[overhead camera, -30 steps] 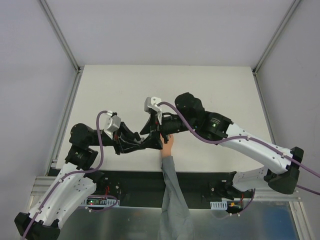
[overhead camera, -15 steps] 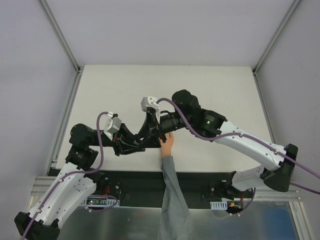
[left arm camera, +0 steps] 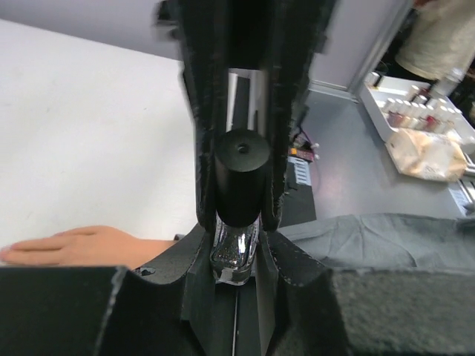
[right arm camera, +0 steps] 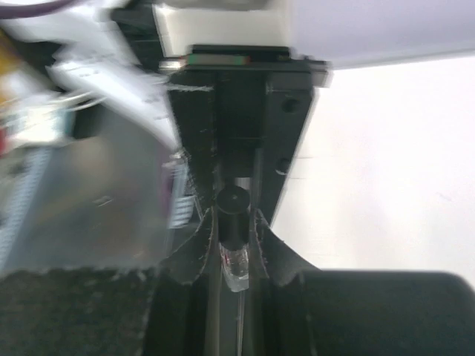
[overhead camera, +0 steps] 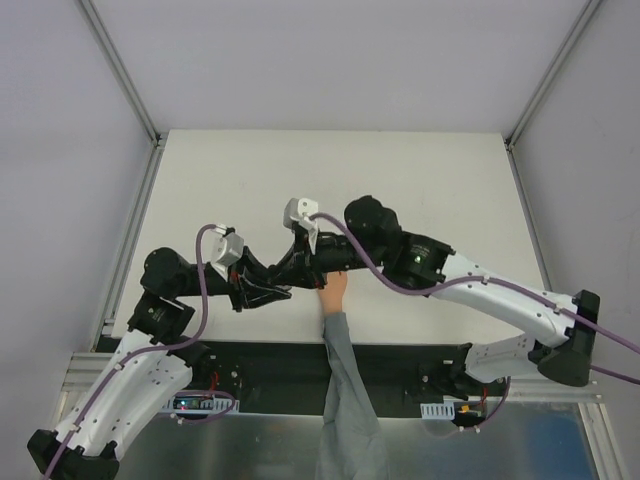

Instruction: Paint the nails

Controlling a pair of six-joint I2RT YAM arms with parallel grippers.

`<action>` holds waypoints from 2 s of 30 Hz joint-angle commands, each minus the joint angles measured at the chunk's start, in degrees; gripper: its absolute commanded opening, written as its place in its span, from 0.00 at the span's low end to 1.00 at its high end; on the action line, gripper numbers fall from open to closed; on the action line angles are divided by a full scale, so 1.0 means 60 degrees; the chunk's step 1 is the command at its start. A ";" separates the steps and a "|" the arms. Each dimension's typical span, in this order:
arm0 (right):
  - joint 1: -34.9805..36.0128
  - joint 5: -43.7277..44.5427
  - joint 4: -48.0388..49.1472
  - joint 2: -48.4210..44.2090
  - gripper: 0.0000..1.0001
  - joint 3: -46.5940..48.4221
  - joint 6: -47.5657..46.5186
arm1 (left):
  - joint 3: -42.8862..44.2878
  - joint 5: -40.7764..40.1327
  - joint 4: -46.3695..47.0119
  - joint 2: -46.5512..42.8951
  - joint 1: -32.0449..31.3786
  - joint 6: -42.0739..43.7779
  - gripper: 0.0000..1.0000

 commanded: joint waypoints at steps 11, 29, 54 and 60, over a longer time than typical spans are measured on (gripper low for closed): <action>0.4873 1.5784 -0.0272 0.1366 0.03 0.0753 -0.0539 | 0.0461 -0.3367 -0.1261 -0.0195 0.0347 0.1357 0.00; 0.0409 0.1389 -0.1371 -0.0832 0.65 0.0460 -0.0761 | 0.0330 -0.0305 0.0217 0.0435 0.0332 0.0332 0.00; -0.0591 -0.2077 -0.0008 0.0882 0.30 0.1676 0.0484 | 0.0124 0.0766 0.1244 0.0436 0.0127 -0.0416 0.00; -0.0591 -0.1946 -0.0022 0.0635 0.10 0.1283 0.0500 | 0.0110 0.0444 0.1172 0.0304 0.0112 -0.0343 0.00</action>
